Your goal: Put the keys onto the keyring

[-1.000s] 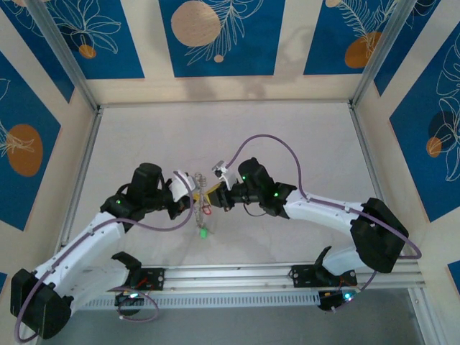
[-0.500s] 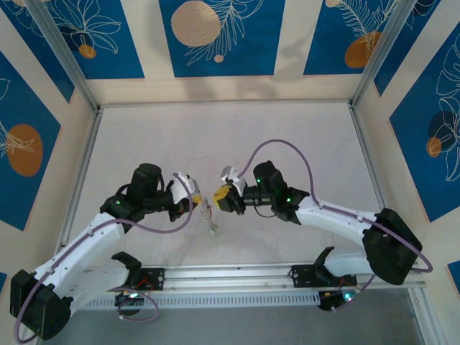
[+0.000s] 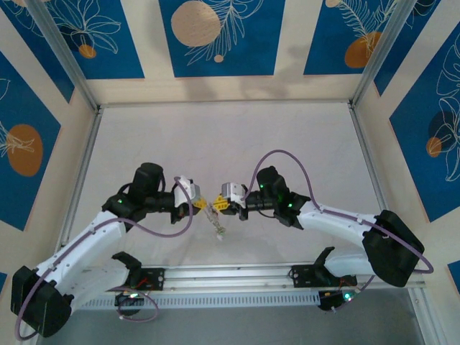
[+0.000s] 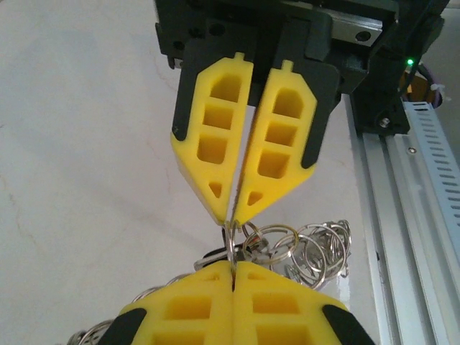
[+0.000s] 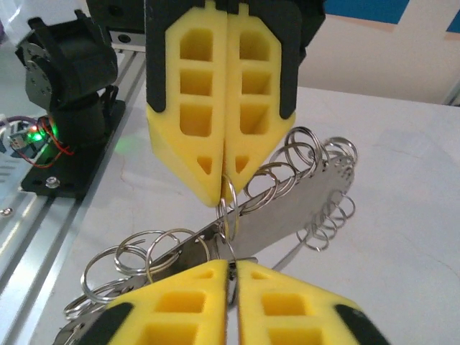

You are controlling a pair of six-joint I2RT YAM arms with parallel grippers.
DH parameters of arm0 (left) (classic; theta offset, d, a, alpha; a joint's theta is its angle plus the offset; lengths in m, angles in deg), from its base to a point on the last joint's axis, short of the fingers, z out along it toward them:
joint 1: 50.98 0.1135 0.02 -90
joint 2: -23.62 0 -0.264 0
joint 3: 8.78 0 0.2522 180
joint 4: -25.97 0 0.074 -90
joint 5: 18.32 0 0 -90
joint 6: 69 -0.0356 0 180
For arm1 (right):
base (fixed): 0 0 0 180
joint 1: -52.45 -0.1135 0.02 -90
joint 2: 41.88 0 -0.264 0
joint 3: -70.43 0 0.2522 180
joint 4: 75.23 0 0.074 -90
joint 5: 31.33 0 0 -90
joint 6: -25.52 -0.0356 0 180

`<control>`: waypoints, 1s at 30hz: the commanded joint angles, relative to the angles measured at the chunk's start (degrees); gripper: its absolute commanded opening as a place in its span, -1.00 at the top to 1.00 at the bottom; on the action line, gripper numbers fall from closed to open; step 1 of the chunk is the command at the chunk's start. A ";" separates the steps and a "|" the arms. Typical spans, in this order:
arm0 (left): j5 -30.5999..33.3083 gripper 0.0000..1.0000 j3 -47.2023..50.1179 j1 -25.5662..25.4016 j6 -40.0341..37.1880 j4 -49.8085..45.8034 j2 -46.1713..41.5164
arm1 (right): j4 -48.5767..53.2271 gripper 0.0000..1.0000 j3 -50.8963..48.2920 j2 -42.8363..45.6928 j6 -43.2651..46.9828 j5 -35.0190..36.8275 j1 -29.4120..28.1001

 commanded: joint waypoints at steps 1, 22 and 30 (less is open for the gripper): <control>-4.46 1.00 0.00 -0.92 -2.29 2.21 -0.12 | 0.02 0.79 1.89 -1.03 4.41 -3.26 -0.62; -5.22 1.00 1.05 -1.84 -3.22 3.24 0.89 | -3.13 0.64 2.04 -2.37 4.51 -4.35 -1.84; -4.48 1.00 0.93 -2.01 -3.23 3.04 0.84 | -8.33 0.70 -0.48 -1.42 1.74 -1.42 -1.53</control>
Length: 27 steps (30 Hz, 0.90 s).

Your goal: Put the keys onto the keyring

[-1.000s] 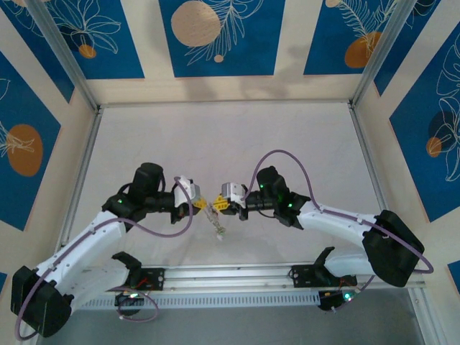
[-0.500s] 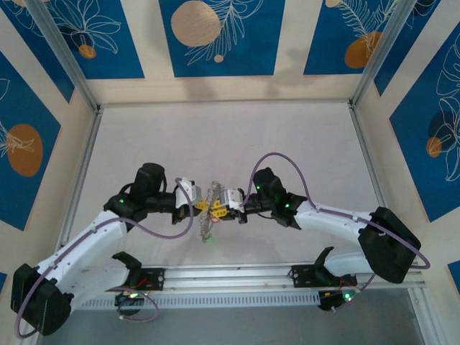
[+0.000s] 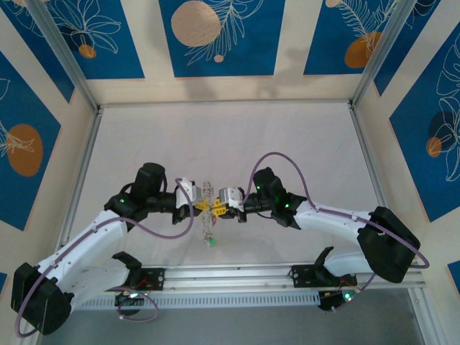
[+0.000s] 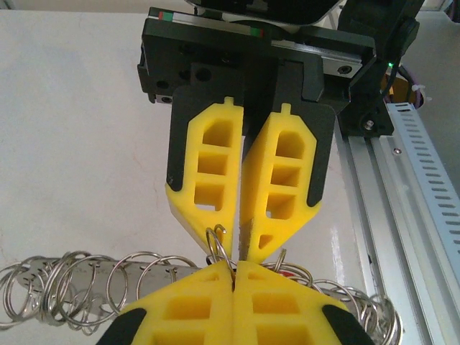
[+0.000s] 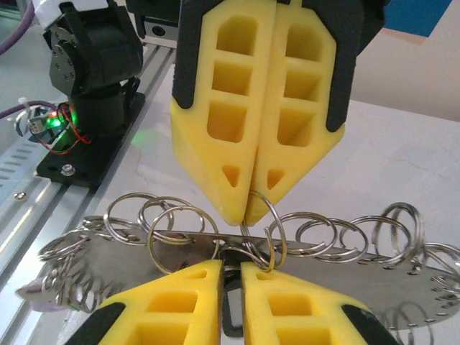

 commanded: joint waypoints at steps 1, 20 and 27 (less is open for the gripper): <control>-2.12 1.00 0.40 -1.18 -1.67 1.10 0.02 | -7.25 0.71 -0.91 0.89 -1.37 0.55 -0.25; -2.07 1.00 1.10 -1.27 -1.15 2.33 -0.28 | -13.36 0.64 -4.75 2.10 -3.75 0.36 0.90; -2.29 1.00 0.92 -1.27 -1.69 2.02 0.41 | -14.36 0.55 -5.19 1.81 -4.26 0.47 1.34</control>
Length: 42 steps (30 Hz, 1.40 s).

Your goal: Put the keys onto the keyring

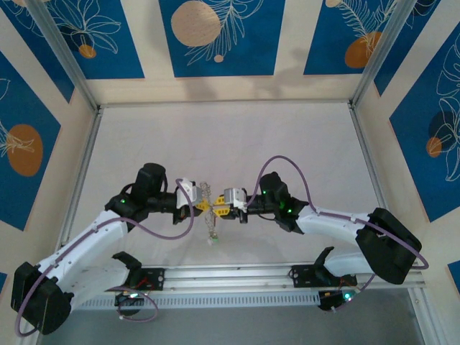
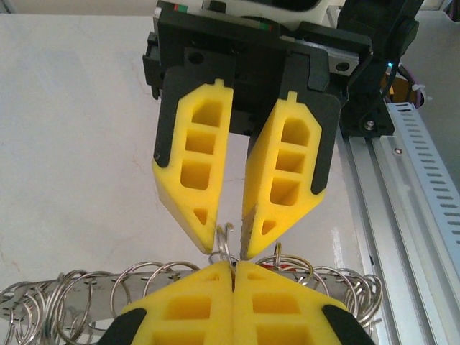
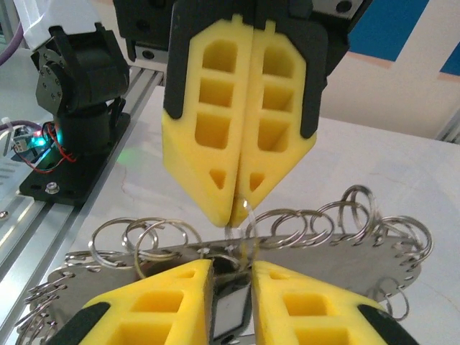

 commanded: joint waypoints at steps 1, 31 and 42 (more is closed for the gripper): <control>-2.50 1.00 0.21 -0.99 -1.69 0.78 0.51 | -3.85 0.55 -0.31 0.91 -0.97 -0.29 0.44; 2.77 0.65 -1.85 -1.32 1.85 1.51 4.76 | 7.61 1.00 4.10 1.40 0.28 -4.13 1.15; 3.42 0.60 -4.43 -3.31 -2.03 -0.90 5.70 | 16.98 1.00 8.25 1.48 -0.45 -1.67 1.16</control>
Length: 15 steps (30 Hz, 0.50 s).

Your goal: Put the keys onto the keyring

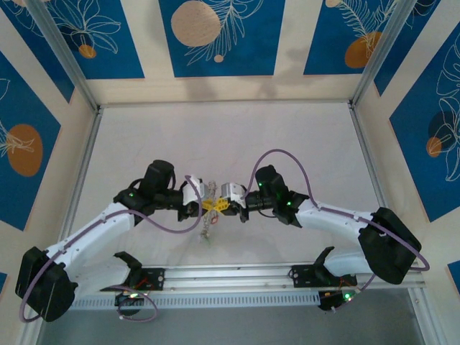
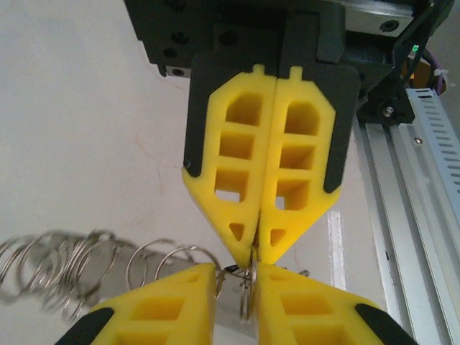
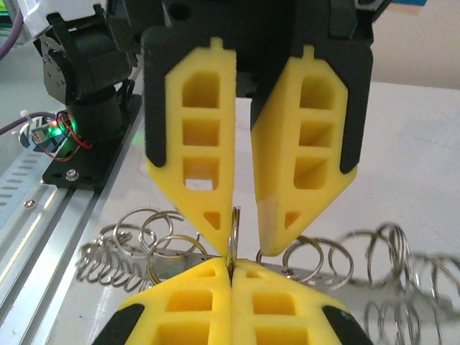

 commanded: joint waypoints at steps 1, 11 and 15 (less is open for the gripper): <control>-0.34 0.59 -2.03 -1.28 -2.64 -1.63 -0.36 | 2.41 1.00 2.50 1.68 -0.10 -0.01 -0.03; 0.93 0.95 -1.71 -2.43 -8.22 -5.67 -0.79 | 0.33 1.00 2.19 2.73 -0.84 -1.56 0.02; 2.19 1.00 -2.73 -2.78 -9.38 -8.44 0.02 | -1.41 1.00 1.56 2.77 -1.07 -2.58 0.19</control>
